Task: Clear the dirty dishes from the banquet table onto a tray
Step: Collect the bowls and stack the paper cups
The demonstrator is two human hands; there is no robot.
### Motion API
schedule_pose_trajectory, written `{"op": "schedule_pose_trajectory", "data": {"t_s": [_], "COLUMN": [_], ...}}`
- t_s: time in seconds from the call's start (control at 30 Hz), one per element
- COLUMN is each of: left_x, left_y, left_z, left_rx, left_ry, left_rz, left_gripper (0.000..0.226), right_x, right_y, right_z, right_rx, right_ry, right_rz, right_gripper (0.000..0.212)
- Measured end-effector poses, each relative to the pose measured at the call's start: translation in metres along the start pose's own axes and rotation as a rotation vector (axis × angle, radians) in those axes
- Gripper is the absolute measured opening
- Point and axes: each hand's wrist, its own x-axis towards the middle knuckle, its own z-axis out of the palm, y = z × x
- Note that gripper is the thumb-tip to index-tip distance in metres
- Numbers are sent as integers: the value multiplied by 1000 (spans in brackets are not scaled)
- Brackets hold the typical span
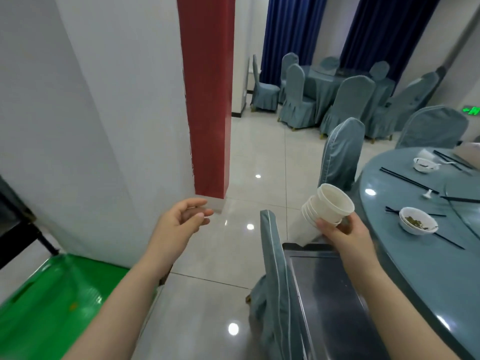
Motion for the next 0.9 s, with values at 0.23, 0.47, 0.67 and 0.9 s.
{"op": "schedule_pose_trajectory", "data": {"t_s": [0.23,0.47,0.67,0.9], "left_x": [62,197,296,412], "left_y": [-18,-29,-27,-23], "left_z": [-35,-20,39,101], "left_rx": [-78,-98,-101,-119], "left_ry": [19,-89,-278,-535], "left_rz": [-72,-64,-45,-12], "left_gripper": [29,36,39,40], "right_x": [49,147,208,275], "right_y": [21,53,66,66], "right_z": [46,57,43,19], "right_rx": [-46,-25,-12,-50], "right_ry": [0,115,287,479], "right_rz": [48,56,99,106], "right_gripper": [39,38,38,40]}}
